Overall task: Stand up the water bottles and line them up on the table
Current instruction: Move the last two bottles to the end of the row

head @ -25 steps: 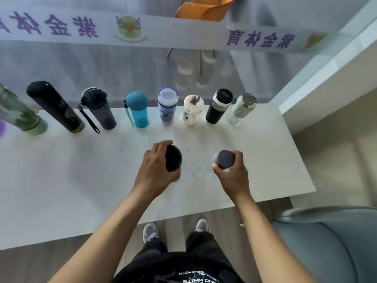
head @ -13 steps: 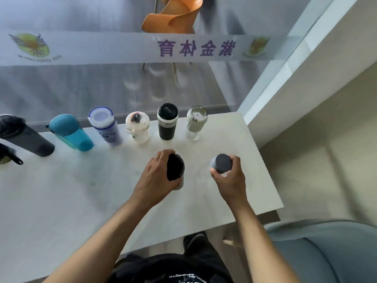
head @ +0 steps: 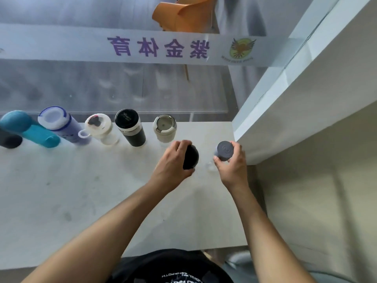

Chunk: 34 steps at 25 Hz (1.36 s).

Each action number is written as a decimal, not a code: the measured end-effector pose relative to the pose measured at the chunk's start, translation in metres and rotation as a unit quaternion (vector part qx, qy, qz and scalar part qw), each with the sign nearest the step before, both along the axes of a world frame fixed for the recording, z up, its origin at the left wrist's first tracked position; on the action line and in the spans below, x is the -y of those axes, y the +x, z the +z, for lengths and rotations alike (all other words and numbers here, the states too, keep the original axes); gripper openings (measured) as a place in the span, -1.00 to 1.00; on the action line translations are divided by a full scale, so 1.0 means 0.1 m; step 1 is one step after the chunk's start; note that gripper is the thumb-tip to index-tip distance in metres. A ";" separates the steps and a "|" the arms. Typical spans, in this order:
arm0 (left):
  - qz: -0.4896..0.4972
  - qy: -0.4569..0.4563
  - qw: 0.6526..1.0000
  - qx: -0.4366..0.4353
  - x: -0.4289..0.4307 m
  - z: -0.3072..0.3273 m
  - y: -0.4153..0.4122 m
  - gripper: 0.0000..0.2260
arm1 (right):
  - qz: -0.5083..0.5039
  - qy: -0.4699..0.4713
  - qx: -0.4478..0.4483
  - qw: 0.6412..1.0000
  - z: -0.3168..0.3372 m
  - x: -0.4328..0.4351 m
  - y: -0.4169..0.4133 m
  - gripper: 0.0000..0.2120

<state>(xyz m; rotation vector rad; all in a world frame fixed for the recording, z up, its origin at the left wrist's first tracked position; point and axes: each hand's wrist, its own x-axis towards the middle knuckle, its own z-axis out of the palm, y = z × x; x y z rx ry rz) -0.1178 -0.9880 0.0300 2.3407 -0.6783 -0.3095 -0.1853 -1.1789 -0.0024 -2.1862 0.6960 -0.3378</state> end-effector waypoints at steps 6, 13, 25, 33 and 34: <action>0.014 0.037 0.999 0.001 0.45 -0.05 0.43 -0.36 | 0.040 0.003 -0.011 0.999 -0.02 0.42 0.43 -0.39; 0.025 0.055 0.998 0.011 0.77 -0.06 0.81 -0.40 | 0.057 -0.011 -0.017 0.998 -0.01 0.69 0.86 -0.38; 0.025 0.052 0.997 0.043 0.91 -0.10 0.98 -0.41 | 0.053 -0.015 -0.027 0.998 -0.01 0.76 0.97 -0.35; 0.010 0.115 0.992 0.053 0.90 -0.04 0.94 -0.27 | 0.053 -0.032 -0.042 0.997 0.11 0.76 0.88 -0.16; 0.006 0.122 0.991 0.063 0.88 0.01 0.93 -0.26 | 0.049 -0.058 -0.027 0.997 0.15 0.75 0.88 -0.17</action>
